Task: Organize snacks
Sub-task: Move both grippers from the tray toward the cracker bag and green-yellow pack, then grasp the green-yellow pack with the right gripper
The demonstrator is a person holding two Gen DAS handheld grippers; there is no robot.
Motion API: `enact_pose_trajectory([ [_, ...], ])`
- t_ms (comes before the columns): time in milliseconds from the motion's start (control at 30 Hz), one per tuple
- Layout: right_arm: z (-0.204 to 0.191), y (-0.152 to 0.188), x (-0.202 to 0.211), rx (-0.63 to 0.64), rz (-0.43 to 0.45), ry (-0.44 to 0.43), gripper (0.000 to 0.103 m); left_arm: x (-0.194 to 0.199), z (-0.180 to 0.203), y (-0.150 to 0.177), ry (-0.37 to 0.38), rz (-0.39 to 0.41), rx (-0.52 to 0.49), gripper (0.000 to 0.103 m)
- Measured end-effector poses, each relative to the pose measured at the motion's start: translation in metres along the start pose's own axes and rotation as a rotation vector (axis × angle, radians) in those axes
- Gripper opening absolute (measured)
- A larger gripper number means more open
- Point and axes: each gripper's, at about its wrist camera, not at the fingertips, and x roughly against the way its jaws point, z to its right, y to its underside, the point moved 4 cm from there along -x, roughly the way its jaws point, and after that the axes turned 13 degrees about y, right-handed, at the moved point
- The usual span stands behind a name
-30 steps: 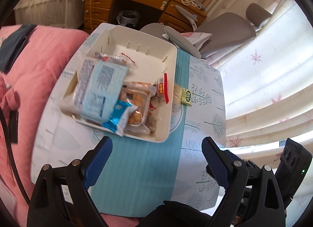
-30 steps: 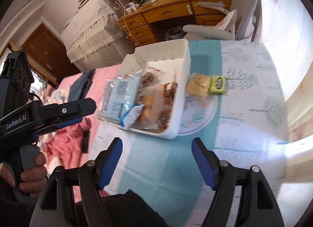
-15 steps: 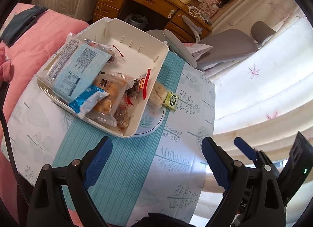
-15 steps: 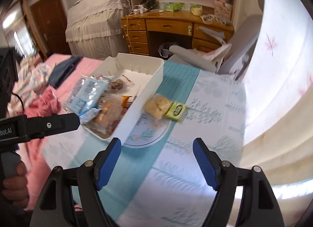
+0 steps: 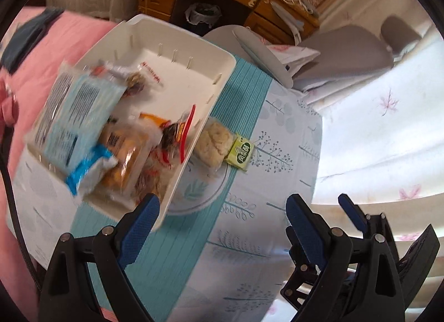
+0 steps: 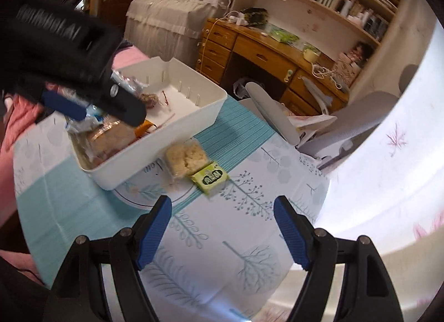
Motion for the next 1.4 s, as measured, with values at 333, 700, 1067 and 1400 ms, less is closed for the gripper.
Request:
enact_pose_trajectory([
  [333,-0.008,0.008,-0.055,0.062,0.075,-0.073,0.076,-0.033,0.033,-0.046,-0.13,-0.089,-0.308,0.092],
  [700,-0.024,0.015,-0.118,0.063,0.126,-0.16,0.076,-0.079,0.051,-0.075,-0.216,-0.242,-0.656,0.092],
  [1067,-0.046,0.02,-0.161,0.033,0.088,-0.186,0.076,-0.114,0.053,-0.086,-0.289,-0.387,-0.864,0.092],
  [1400,-0.049,0.016,-0.175,-0.023,0.056,-0.244,0.057,-0.116,0.04,-0.082,-0.299,-0.43,-0.83,0.092],
])
